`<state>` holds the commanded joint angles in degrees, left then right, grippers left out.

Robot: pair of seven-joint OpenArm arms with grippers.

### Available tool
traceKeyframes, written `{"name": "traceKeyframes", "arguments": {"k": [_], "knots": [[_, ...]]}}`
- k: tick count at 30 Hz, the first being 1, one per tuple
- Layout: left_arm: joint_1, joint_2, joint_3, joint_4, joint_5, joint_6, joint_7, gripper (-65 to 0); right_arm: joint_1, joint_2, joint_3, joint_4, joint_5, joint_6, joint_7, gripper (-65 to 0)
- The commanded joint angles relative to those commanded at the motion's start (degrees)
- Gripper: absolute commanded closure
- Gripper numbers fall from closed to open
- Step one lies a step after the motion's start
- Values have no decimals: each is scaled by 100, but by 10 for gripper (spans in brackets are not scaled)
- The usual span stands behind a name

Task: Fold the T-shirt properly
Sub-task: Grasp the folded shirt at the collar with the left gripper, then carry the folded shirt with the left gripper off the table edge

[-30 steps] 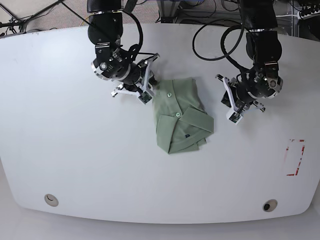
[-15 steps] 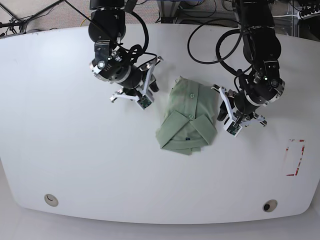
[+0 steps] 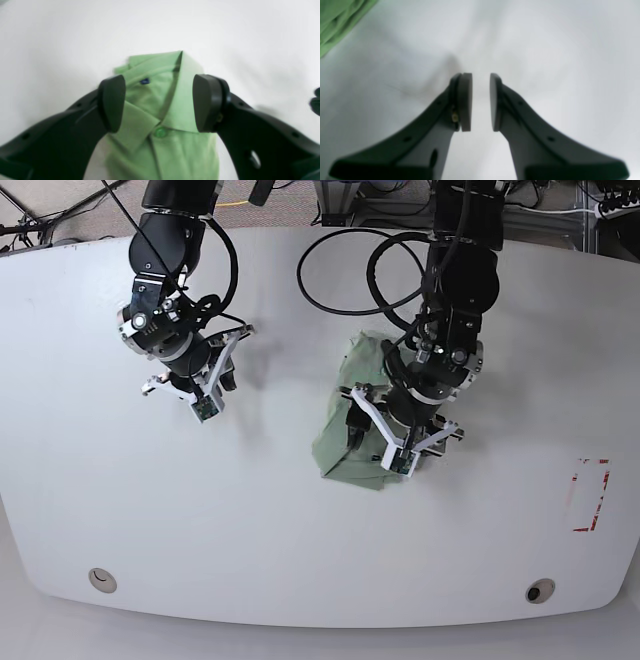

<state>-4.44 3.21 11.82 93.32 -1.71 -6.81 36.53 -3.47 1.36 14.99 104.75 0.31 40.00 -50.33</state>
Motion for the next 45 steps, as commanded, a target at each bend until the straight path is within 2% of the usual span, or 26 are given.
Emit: {"name": "traceKeyframes", "arguments": {"k": [4,8,12,17,20,23,26,32,35,38,42,45], "knots": [[9,-9,105,-835,0,378,-510,-394,35,9,44,-26,0,0,0,-116],[9,-88,53,-1591,0,448,-853,-394,35,-9,290,-26,0,0,0,-116],[26,-677,-114,-1925,-35,378,-844,-394,53,9,387,-26,0,0,0,-116],[141,-1398,-624,-2145,-35,-229,-826,-394,62,9,598,0,0,0,0,-116],[149,-1873,-1257,-2426,-35,-738,-835,-394,88,18,738,0,0,0,0,-116],[185,-2479,-1837,-2655,-18,-1336,-835,-393,123,18,756,18,0,0,0,-116],[193,-3086,-2110,-3015,0,-1785,-826,-393,123,141,756,18,0,0,0,-116],[299,-4123,-2470,-3824,-18,-2303,-1002,-393,105,185,765,141,0,0,0,-116],[290,-4440,-2673,-4229,-18,-2646,-1407,-393,88,193,756,264,0,0,0,-116],[299,-4712,-2840,-4264,-44,-2963,-1547,-393,-88,185,721,448,0,0,0,-116],[281,-4738,-3112,-4044,-44,-3305,-1433,-392,-97,158,712,440,0,0,18,-116],[308,-4712,-3385,-3323,-44,-3319,-1073,-392,-132,185,712,431,0,0,35,-116]]}}
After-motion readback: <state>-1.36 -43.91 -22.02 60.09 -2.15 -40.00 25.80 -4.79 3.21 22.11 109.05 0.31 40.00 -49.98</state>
